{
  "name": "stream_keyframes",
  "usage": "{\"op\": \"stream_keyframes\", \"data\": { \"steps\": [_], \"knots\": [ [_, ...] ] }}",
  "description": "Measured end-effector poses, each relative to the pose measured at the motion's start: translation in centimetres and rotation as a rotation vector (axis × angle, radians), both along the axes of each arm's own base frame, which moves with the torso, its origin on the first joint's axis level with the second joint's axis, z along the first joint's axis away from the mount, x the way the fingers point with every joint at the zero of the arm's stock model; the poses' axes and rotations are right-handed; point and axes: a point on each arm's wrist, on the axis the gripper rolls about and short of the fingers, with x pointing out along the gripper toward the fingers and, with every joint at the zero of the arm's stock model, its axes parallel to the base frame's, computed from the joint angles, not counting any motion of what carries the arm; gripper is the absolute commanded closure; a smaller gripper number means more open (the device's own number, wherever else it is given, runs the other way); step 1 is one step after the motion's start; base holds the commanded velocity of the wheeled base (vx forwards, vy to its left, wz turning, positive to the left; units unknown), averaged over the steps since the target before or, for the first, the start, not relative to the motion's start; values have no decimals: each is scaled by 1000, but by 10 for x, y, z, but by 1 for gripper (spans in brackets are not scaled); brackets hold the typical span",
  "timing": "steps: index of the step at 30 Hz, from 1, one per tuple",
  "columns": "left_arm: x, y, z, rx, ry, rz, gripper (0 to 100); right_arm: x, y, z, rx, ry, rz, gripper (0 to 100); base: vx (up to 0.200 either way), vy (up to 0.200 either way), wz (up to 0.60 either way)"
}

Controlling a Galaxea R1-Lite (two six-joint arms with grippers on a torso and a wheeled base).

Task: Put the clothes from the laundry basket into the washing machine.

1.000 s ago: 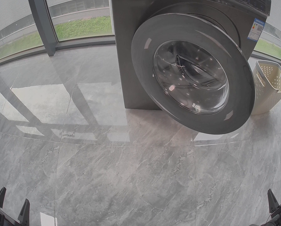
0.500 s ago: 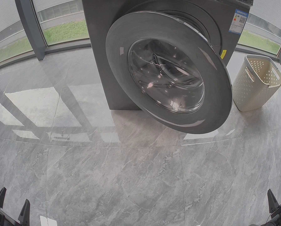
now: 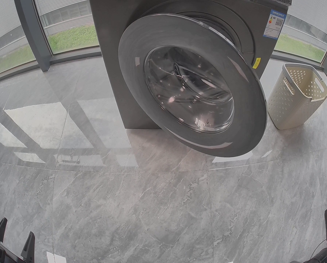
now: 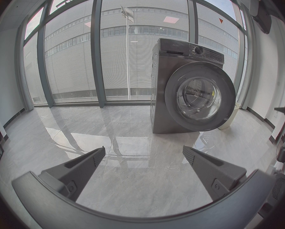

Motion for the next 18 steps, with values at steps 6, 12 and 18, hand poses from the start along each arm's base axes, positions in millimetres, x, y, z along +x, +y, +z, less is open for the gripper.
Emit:
{"op": "stream_keyframes", "data": {
  "steps": [6,12,18],
  "knots": [
    [0,0,0,3,0,0,0,12,1,30,13,14,66,0,0,-133,0],
    [0,0,0,2,1,1,0,50,3,56,29,48,145,0,0,-200,0],
    [0,0,0,-2,0,1,0,98,14,71,62,80,238,0,0,-167,0]
  ]
}}
